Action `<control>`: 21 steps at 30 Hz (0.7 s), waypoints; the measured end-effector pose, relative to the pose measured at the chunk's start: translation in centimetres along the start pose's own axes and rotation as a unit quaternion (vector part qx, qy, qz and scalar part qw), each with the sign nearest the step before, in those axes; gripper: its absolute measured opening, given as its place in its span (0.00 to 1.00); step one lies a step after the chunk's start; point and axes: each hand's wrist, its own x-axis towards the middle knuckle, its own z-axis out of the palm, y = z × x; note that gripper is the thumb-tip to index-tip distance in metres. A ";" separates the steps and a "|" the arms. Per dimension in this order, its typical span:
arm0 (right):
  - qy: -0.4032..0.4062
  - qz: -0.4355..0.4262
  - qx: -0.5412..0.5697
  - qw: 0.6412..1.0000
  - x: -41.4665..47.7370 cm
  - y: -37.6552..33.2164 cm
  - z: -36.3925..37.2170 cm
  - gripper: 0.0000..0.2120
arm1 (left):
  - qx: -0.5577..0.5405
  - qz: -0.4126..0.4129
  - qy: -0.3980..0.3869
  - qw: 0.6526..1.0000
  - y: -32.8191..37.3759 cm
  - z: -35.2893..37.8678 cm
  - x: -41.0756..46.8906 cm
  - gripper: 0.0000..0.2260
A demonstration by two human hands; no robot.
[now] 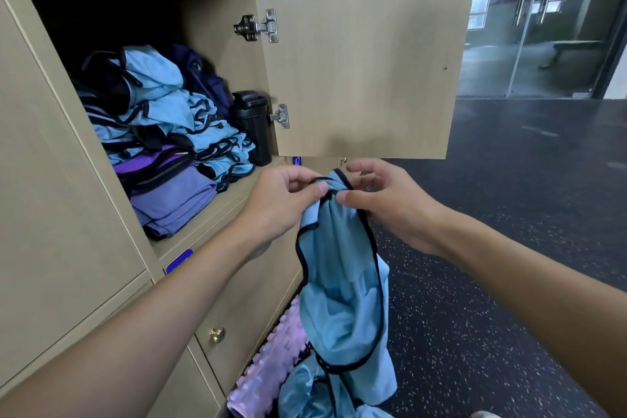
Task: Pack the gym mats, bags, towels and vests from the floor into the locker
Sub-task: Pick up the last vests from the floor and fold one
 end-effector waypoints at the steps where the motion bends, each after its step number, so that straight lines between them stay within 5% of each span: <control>1: -0.015 0.011 -0.024 1.000 -0.1 0.1 -0.2 0.21 | -0.011 0.006 0.015 1.000 0.1 -0.3 0.2 0.05; 4: -0.032 0.002 -0.062 0.998 -0.6 0.0 -0.3 0.03 | -0.024 0.008 0.038 0.999 0.3 -1.0 0.4 0.06; 8: 0.000 -0.027 -0.036 0.999 -0.4 -0.3 -0.4 0.05 | -0.013 -0.015 0.035 0.999 0.2 -1.7 0.4 0.03; 14: 0.001 -0.061 -0.025 0.998 -0.3 -0.9 0.2 0.06 | 0.033 -0.016 -0.110 0.993 0.9 -1.4 -0.2 0.11; 21: -0.024 -0.057 -0.045 0.997 -0.4 -1.0 0.5 0.04 | 0.081 0.020 -0.045 0.995 0.4 -1.5 -0.2 0.04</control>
